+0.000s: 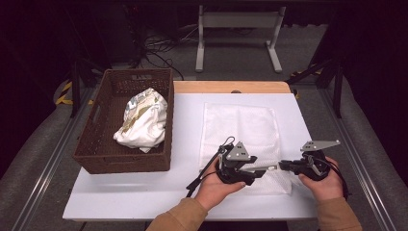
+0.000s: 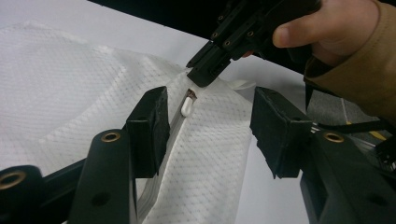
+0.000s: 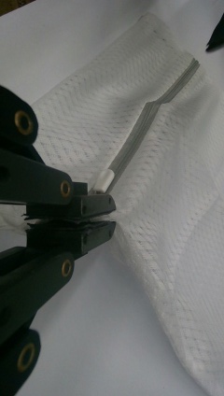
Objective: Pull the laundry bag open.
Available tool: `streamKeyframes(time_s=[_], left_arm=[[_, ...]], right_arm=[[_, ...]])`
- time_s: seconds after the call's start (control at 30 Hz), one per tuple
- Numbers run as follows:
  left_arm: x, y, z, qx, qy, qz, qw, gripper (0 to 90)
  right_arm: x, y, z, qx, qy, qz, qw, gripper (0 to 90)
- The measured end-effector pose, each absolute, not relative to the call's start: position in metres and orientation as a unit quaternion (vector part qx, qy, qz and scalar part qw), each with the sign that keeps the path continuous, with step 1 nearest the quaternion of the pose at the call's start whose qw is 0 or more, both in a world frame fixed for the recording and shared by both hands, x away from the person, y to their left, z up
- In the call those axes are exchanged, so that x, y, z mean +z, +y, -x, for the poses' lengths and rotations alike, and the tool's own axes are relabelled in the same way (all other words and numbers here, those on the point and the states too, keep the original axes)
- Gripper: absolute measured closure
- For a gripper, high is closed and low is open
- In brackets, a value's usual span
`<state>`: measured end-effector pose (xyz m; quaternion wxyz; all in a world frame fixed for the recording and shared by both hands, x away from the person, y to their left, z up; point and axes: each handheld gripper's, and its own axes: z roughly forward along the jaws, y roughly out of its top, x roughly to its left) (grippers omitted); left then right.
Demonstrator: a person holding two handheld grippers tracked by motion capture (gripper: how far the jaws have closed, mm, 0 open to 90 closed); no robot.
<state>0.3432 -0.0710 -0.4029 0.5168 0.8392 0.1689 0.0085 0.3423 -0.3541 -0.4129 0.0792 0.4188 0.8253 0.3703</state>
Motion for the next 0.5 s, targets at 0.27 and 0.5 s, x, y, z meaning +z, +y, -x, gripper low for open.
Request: streamKeyframes(time_s=[0.27,0.5], left_arm=[[-0.416,-0.089,-0.347,-0.002,0.175,-0.843,0.508,52.1],[-0.424,-0.099,-0.348,-0.028,0.187,-0.851,0.491,59.6]], right_arm=[[-0.411,-0.354,-0.339,0.381,0.824,-0.411,0.085,87.0],[-0.411,-0.354,-0.338,0.385,0.824,-0.406,0.083,86.9]])
